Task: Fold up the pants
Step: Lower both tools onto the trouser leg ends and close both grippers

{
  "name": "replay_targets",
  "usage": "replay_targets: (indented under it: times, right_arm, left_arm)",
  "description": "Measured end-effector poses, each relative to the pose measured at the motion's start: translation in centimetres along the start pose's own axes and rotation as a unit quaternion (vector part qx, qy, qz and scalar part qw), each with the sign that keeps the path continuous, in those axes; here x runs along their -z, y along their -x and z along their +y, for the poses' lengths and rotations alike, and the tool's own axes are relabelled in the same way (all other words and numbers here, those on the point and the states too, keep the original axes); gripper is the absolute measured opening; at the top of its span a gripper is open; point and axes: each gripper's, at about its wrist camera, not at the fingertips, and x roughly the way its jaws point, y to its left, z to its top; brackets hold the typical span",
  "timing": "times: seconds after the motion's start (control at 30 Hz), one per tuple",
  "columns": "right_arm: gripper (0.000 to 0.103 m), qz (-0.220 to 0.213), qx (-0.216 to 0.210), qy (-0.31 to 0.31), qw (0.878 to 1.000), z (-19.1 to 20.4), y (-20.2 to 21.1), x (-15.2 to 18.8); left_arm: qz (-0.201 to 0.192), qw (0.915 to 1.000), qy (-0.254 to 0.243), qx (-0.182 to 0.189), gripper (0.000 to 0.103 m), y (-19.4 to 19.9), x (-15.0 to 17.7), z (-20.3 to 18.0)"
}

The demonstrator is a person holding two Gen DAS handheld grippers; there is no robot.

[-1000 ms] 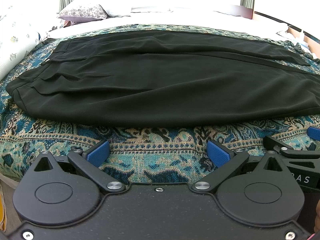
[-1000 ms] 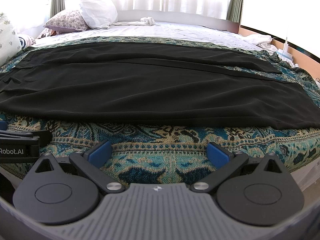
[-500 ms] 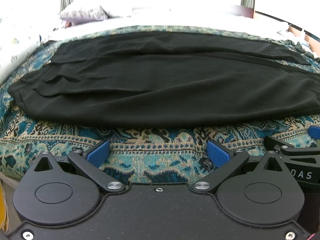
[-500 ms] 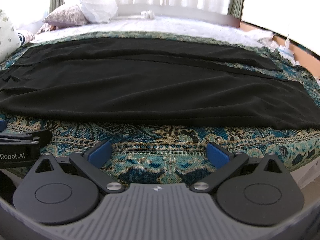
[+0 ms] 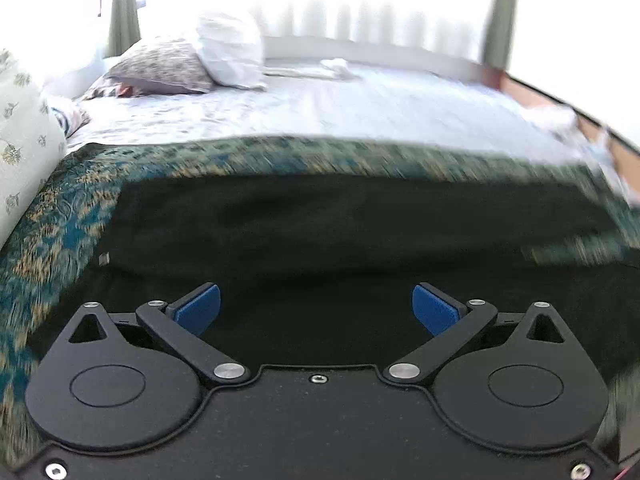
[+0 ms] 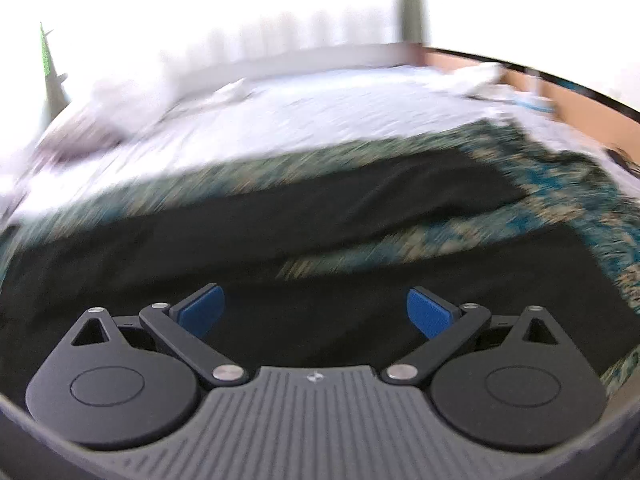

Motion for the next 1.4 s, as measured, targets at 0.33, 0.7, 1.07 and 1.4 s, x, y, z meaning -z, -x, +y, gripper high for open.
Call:
replay_targets:
  times: [0.33,0.7,1.07,1.4]
  right_arm:
    - [0.103,-0.008,0.082,-0.119,0.989,-1.7,-12.7,-10.3]
    - [0.103,0.018,0.167,-0.169,0.971,-0.4,-26.2,-11.2]
    - [0.103,0.051,0.213,-0.175,0.960,0.0,-34.2,-11.3]
    - [0.097,0.086,0.243,-0.117,0.959,0.8,-37.0,-11.3]
  left_arm:
    - [0.031,0.9784,0.186,-0.086,0.103,-14.4,-10.6,8.0]
    - [0.063,0.9251,0.331,-0.175,0.103,-26.7,-11.5,11.6]
    - [0.055,0.9036,0.294,-0.307,0.103,-32.3,-10.9,8.8]
    - [0.053,0.9087,0.239,-0.338,0.103,-33.6,-10.6,7.2]
